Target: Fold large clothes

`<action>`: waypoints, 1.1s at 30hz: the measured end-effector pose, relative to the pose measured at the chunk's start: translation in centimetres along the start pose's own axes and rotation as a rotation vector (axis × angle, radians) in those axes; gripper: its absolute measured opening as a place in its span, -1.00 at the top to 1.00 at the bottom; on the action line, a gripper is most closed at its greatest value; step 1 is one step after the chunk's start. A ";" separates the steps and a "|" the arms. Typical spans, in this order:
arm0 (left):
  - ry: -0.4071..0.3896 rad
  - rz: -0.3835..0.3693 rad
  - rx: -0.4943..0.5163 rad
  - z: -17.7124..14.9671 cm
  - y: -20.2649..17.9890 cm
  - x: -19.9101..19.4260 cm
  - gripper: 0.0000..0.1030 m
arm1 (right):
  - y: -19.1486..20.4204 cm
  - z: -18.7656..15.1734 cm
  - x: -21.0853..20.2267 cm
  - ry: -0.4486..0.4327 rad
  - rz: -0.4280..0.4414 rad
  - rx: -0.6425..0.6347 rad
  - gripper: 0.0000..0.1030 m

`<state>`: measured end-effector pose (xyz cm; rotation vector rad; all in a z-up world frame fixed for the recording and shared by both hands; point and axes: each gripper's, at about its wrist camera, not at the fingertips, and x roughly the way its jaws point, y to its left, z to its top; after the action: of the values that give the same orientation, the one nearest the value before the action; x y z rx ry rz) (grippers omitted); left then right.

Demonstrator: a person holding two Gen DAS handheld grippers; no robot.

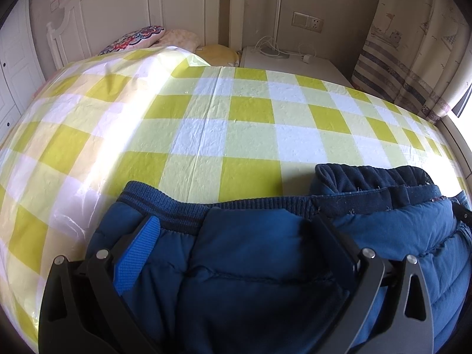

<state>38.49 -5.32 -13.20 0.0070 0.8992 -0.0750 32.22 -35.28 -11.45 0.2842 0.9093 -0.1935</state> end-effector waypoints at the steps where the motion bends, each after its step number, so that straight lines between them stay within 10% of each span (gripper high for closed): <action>1: -0.002 0.027 -0.009 0.1 -0.1 -0.5 -0.95 | 0.0 0.0 -0.1 -0.009 -0.018 -0.011 -0.89; 6: -0.180 -0.041 0.077 0.4 -6.3 -6.9 -0.95 | 0.7 -0.2 -0.4 -0.037 -0.091 -0.064 -0.89; 11: -0.007 -0.038 0.382 -1.8 -15.4 -1.1 -0.96 | 0.0 -0.2 -0.2 -0.024 -0.061 -0.039 -0.89; 16: 0.009 -0.242 0.244 -0.8 -10.5 -1.5 -0.94 | -0.3 -0.1 0.2 -0.008 -0.043 -0.024 -0.89; 21: -0.102 0.027 0.067 -0.4 0.3 -3.1 -0.95 | -0.8 -0.1 0.4 -0.003 -0.012 -0.001 -0.89; 25: 0.090 -0.118 -0.246 -1.0 8.8 0.8 -0.95 | -0.7 -0.2 0.3 -0.005 -0.011 0.004 -0.89; 33: -0.109 0.121 -0.112 -1.6 5.6 -2.9 -0.95 | 4.5 -1.5 -5.6 -0.184 -0.131 -0.137 -0.90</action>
<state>35.81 0.50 -12.04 -0.0469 0.7908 0.0874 29.03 -30.32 -7.11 0.0776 0.7547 -0.2723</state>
